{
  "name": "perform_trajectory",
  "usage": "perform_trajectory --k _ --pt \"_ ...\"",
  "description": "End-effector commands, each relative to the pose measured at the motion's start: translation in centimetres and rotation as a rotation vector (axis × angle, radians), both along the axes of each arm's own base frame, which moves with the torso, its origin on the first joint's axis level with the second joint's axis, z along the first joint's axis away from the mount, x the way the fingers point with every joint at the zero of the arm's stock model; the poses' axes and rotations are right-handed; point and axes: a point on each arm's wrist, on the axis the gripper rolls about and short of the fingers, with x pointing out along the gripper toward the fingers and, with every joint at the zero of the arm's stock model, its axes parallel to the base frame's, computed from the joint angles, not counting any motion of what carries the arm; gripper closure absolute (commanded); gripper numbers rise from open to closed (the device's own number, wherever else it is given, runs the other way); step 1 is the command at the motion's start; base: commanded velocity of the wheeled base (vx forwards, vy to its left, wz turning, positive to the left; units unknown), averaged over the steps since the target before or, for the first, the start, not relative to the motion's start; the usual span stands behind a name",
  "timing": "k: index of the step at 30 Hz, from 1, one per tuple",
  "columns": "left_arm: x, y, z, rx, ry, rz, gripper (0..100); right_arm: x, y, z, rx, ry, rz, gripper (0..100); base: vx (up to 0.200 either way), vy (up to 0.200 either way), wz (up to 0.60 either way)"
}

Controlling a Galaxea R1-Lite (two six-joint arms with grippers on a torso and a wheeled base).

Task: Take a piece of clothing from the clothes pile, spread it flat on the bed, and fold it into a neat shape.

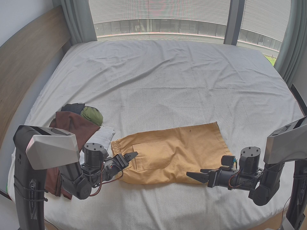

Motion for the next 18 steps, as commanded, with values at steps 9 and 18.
perform_trajectory --k 9,18 --pt "-0.5 1.9 0.4 0.012 0.012 0.048 100 0.0 0.1 -0.8 -0.011 0.025 0.004 0 0.0 0.0 0.0" --pt "-2.4 4.2 2.0 0.087 0.006 0.059 100 0.1 0.1 -1.0 -0.012 0.027 0.004 0 0.0 0.0 0.0"
